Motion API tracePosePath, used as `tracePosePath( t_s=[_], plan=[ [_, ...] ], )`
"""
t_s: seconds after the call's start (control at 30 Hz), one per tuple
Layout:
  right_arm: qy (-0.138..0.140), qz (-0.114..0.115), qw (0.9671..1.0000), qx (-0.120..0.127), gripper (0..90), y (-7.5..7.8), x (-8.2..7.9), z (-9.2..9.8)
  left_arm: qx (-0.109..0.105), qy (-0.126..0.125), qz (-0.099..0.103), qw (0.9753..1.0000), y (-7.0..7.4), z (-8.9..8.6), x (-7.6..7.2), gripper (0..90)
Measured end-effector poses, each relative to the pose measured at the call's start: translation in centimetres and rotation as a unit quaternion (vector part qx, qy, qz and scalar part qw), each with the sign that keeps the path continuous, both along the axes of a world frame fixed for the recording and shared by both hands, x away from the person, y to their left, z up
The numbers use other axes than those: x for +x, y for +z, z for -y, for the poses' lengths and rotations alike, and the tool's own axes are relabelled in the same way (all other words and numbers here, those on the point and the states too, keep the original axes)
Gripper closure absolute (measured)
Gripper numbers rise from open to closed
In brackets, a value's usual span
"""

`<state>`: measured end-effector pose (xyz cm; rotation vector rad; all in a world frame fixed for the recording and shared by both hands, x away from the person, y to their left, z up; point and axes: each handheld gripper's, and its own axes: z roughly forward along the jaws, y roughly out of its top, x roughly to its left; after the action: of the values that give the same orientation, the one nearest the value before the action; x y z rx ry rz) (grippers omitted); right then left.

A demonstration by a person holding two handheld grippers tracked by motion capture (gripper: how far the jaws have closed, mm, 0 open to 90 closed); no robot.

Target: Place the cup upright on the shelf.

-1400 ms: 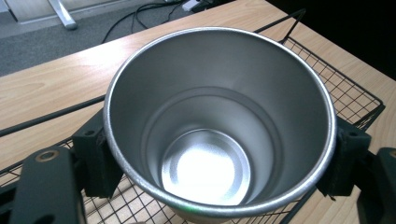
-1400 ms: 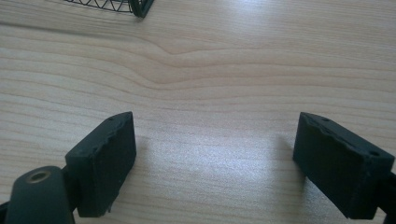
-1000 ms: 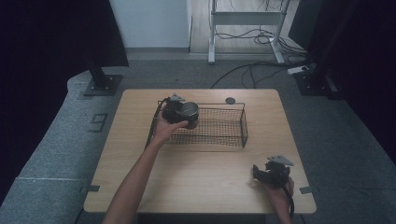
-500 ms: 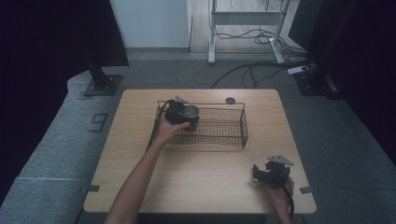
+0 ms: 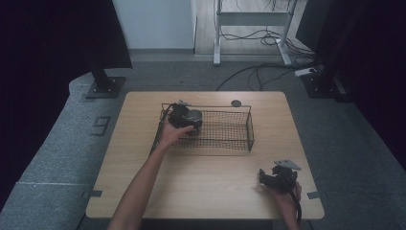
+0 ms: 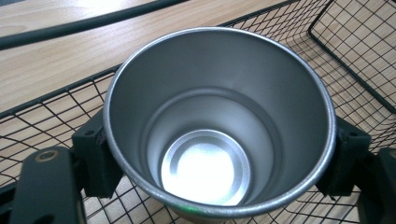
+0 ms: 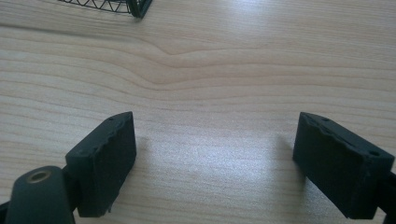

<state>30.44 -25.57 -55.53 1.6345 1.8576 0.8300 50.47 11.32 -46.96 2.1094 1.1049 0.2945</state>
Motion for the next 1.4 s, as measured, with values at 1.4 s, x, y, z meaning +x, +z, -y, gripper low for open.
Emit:
tracePosePath(
  t_s=[1.4],
  plan=[
    [0.000, 0.000, 1.0000, 0.000, 13.1, 0.0, 0.0, 0.0, 0.055, 0.018, -0.044, 0.9973, -1.1, 1.1, 0.8, 13.9]
  ],
)
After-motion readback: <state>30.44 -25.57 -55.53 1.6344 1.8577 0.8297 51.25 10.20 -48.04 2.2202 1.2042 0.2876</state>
